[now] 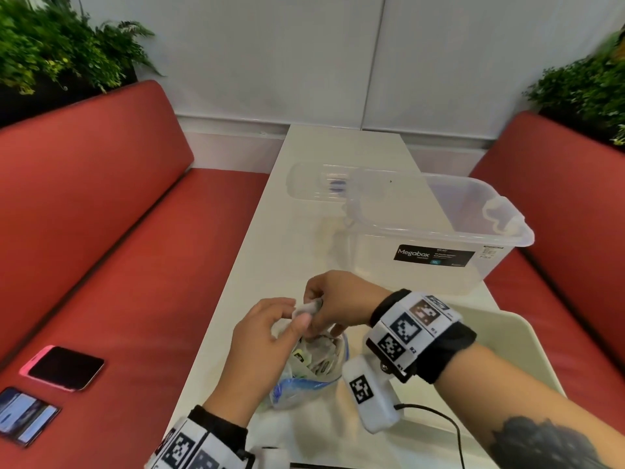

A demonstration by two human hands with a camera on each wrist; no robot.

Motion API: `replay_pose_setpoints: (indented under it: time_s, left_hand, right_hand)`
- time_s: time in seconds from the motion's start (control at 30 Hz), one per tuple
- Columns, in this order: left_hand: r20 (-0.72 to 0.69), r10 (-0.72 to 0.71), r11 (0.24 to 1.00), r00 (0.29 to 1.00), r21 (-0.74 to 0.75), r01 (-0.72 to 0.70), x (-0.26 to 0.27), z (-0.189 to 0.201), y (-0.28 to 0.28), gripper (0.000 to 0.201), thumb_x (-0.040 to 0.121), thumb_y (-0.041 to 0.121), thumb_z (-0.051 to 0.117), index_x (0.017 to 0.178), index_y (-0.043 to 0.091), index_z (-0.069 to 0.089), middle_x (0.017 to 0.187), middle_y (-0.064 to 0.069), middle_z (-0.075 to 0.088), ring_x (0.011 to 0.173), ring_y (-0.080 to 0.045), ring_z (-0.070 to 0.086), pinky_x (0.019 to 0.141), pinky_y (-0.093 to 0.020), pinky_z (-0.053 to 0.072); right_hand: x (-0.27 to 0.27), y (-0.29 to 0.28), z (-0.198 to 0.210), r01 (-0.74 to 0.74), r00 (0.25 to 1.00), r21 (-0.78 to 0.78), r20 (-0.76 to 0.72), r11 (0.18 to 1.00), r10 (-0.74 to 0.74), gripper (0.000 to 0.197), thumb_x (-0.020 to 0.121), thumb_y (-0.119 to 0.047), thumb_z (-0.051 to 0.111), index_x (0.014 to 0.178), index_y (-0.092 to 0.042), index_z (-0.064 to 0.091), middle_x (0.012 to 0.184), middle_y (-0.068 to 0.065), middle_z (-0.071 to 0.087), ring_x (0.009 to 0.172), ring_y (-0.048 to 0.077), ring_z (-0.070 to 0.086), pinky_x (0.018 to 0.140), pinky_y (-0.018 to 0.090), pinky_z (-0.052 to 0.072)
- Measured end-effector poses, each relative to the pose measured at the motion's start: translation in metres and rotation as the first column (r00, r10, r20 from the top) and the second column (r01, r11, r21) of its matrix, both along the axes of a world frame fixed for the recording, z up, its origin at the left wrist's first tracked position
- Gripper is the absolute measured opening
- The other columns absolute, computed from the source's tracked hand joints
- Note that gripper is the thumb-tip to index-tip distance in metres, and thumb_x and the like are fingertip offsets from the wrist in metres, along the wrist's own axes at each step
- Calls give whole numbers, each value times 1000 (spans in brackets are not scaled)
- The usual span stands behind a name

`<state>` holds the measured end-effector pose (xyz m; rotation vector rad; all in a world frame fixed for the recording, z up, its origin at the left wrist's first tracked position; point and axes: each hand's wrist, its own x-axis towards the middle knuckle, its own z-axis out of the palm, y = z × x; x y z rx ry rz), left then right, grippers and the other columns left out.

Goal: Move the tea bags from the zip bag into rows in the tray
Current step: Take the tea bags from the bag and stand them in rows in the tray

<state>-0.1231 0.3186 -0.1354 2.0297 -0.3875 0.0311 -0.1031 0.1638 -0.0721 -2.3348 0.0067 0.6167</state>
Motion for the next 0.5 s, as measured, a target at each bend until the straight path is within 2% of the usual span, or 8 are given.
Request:
replay_pose_setpoints:
  time_s: [0.07, 0.13, 0.17, 0.2, 0.27, 0.3, 0.4, 0.5]
  left_hand:
    - [8, 17, 1000, 1000, -25, -17, 2, 0, -5, 14, 86, 34, 60, 76, 28, 68, 80, 18, 63, 76, 11, 54, 63, -2, 36]
    - [-10, 38, 999, 999, -22, -38, 5, -1, -8, 25, 89, 33, 57, 73, 14, 62, 61, 7, 55, 55, 0, 46, 52, -10, 34]
    - [-26, 51, 998, 998, -25, -52, 7, -3, -8, 30, 90, 35, 55, 74, 10, 58, 61, -3, 54, 53, -5, 44, 51, -13, 34]
    - [-54, 63, 997, 997, -50, -65, 8, -5, -8, 35, 90, 39, 54, 74, 8, 55, 65, -11, 58, 57, -11, 50, 54, -15, 36]
    - [-114, 77, 985, 990, -142, -93, 12, -10, -6, 42, 87, 50, 52, 77, 10, 55, 75, -13, 65, 72, -26, 64, 69, -33, 52]
    - [-143, 81, 976, 986, -189, -108, 12, -10, -6, 40, 87, 50, 54, 80, 11, 57, 77, -10, 68, 76, -26, 67, 72, -39, 55]
    - [-195, 94, 946, 976, -287, -148, 11, -6, -7, 10, 92, 23, 55, 85, 20, 61, 76, -3, 72, 75, -18, 71, 69, -32, 56]
    - [-165, 93, 957, 982, -258, -134, 12, -3, -3, 18, 91, 14, 58, 85, 31, 61, 71, 2, 72, 68, -11, 70, 61, -21, 54]
  right_hand:
    - [-1, -3, 0, 38, 999, 109, -24, 993, -35, 30, 69, -7, 81, 86, -13, 57, 81, 8, 65, 71, 19, 65, 70, 32, 58]
    - [-3, -7, -1, 75, 997, 177, -35, 981, -70, 32, 67, 0, 80, 89, -10, 59, 79, 8, 63, 74, 22, 63, 77, 36, 57]
    - [-3, -10, -1, 94, 995, 196, -29, 976, -90, 32, 68, 4, 78, 91, -9, 61, 80, 9, 63, 76, 23, 62, 80, 38, 56]
    - [-4, -12, -2, 113, 994, 203, -17, 973, -112, 32, 69, 7, 75, 94, -8, 62, 80, 8, 62, 77, 22, 61, 80, 37, 55]
    - [-4, -18, -4, 150, 988, 206, 17, 967, -156, 34, 72, 12, 67, 98, -9, 64, 81, 6, 59, 73, 19, 57, 74, 32, 54]
    - [-4, -21, -4, 171, 983, 217, 25, 961, -180, 36, 74, 14, 64, 99, -11, 63, 83, 7, 58, 71, 19, 56, 73, 30, 54]
    - [-6, -31, -5, 247, 966, 301, 1, 921, -260, 36, 79, 16, 58, 102, -13, 54, 94, 13, 50, 69, 20, 57, 66, 27, 57]
    - [-8, -41, -4, 282, 953, 349, 5, 894, -302, 26, 83, 11, 57, 92, -11, 49, 96, 12, 51, 71, 19, 61, 63, 28, 58]
